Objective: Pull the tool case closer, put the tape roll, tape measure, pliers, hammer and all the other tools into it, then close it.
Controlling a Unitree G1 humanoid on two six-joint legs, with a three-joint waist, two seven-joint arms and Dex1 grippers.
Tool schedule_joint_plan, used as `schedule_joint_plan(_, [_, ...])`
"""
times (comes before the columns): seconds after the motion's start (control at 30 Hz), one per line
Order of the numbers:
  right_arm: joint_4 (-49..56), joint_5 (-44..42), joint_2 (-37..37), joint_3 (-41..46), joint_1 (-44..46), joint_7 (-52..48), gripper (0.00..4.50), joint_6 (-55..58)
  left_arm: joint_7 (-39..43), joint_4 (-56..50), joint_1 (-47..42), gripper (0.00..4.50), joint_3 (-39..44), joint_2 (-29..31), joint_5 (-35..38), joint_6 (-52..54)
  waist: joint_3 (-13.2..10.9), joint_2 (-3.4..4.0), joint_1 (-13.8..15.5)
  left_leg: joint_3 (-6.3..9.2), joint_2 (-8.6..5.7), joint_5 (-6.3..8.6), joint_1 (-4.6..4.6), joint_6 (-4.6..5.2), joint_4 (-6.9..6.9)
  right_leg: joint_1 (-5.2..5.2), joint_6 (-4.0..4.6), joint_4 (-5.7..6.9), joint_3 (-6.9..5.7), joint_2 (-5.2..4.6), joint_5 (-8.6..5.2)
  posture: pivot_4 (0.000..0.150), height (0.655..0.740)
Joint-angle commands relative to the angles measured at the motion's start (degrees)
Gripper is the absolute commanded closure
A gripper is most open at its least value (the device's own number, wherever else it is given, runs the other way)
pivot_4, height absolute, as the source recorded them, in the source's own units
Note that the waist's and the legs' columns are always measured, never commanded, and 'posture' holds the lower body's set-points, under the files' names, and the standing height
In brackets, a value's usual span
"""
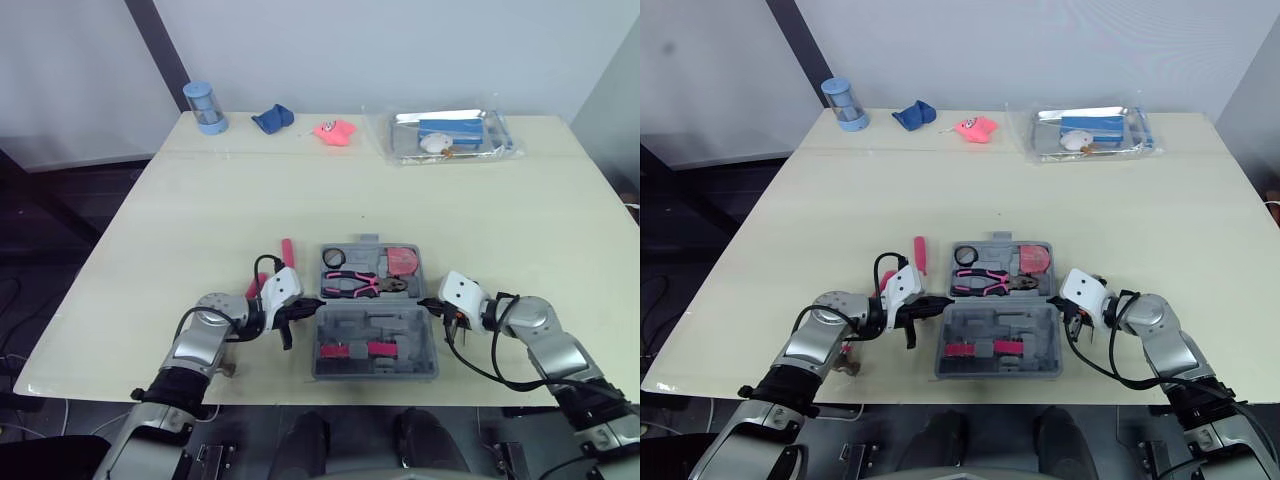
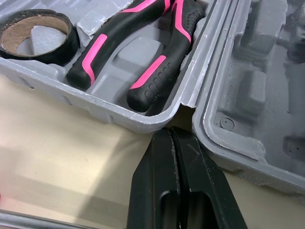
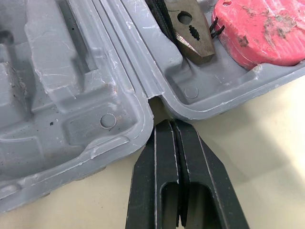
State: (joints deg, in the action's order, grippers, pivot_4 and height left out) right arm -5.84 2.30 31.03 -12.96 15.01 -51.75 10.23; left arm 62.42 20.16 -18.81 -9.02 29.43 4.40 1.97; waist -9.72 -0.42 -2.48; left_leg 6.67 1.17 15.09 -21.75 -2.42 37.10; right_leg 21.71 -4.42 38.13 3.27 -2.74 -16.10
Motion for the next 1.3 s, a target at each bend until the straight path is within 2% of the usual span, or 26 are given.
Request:
schedule_joint_plan(0.03, [1.63, -1.06, -1.25, -0.73, 1.45, -0.39, 4.5, -1.67, 1.26, -0.83, -0.62, 4.47, -1.41, -1.06, 0.6, -1.75, 0.0, 0.0, 0.0, 0.0, 0.0, 0.0, 0.0, 0.0, 0.0, 0.0, 0.0, 0.0, 0.0, 0.0, 0.0, 0.15, 0.74])
schedule_joint_plan(0.47, [4.68, -2.34, 1.75, 1.28, -1.54, -1.64, 4.5, -0.65, 3.33, -2.08, -0.37, 4.47, 0.08, 1.58, 1.69, -1.55, 0.0, 0.0, 0.06, 0.0, 0.0, 0.0, -0.02, 0.0, 0.0, 0.0, 0.0, 0.0, -0.01, 0.0, 0.0, 0.15, 0.74])
schedule_joint_plan(0.97, [10.99, -6.31, 4.38, 6.17, -6.34, 0.27, 4.5, 0.62, 2.4, -11.99, 2.08, 4.47, 4.22, 7.18, 5.39, 4.22, 0.0, 0.01, 0.08, 0.01, 0.0, 0.0, -0.02, 0.0, 0.0, 0.0, 0.0, 0.0, -0.01, -0.01, 0.0, 0.15, 0.74])
schedule_joint_plan(1.1, [14.32, -12.23, 3.05, 12.75, -10.29, 1.87, 4.5, -0.59, 0.48, -16.97, 4.92, 4.47, 10.4, 7.95, 11.24, 7.15, -0.01, 0.02, 0.09, 0.03, 0.0, 0.01, -0.05, 0.01, -0.02, 0.01, 0.0, -0.02, -0.01, -0.02, 0.0, 0.15, 0.74])
schedule_joint_plan(1.3, [18.63, -21.49, 1.29, 23.93, -19.1, 3.16, 4.5, -1.58, -2.02, -18.47, 11.26, 4.47, 22.49, 8.49, 19.24, 8.33, -0.01, 0.02, 0.1, 0.02, 0.0, 0.01, -0.03, 0.01, -0.02, -0.01, 0.0, -0.01, -0.01, -0.03, 0.0, 0.15, 0.74])
